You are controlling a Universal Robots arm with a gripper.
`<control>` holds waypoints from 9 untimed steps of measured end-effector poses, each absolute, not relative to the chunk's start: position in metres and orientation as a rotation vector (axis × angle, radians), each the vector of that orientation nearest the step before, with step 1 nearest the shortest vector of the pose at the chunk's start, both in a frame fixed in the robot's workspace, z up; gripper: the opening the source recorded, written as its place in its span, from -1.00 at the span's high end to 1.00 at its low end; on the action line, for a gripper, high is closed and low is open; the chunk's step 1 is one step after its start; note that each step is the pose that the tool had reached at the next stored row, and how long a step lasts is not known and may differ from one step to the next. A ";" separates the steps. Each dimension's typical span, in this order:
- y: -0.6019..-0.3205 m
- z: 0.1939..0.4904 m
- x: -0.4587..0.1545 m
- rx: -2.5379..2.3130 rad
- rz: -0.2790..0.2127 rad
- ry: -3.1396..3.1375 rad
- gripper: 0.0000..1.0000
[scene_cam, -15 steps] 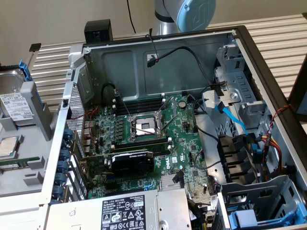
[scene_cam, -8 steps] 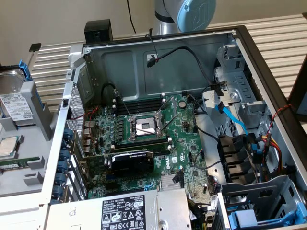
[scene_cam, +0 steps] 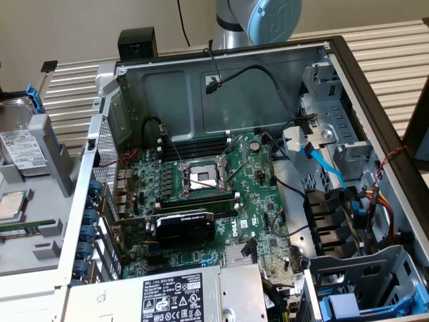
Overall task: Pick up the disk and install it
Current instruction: 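Pick up the disk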
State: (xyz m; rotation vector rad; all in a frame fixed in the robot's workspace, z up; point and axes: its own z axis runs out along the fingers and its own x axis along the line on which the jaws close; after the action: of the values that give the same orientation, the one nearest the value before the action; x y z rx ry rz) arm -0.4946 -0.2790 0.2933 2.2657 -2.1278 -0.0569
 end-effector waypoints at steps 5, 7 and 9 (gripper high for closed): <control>-0.279 0.292 -0.495 2.272 -0.069 -2.132 -0.32; -0.279 0.291 -0.495 2.274 -0.072 -2.134 -0.32; -0.279 0.290 -0.496 2.275 -0.073 -2.134 -0.32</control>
State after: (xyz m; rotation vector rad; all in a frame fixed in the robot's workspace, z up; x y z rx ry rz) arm -0.4955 -0.2791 0.2902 2.2746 -2.1339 -0.0731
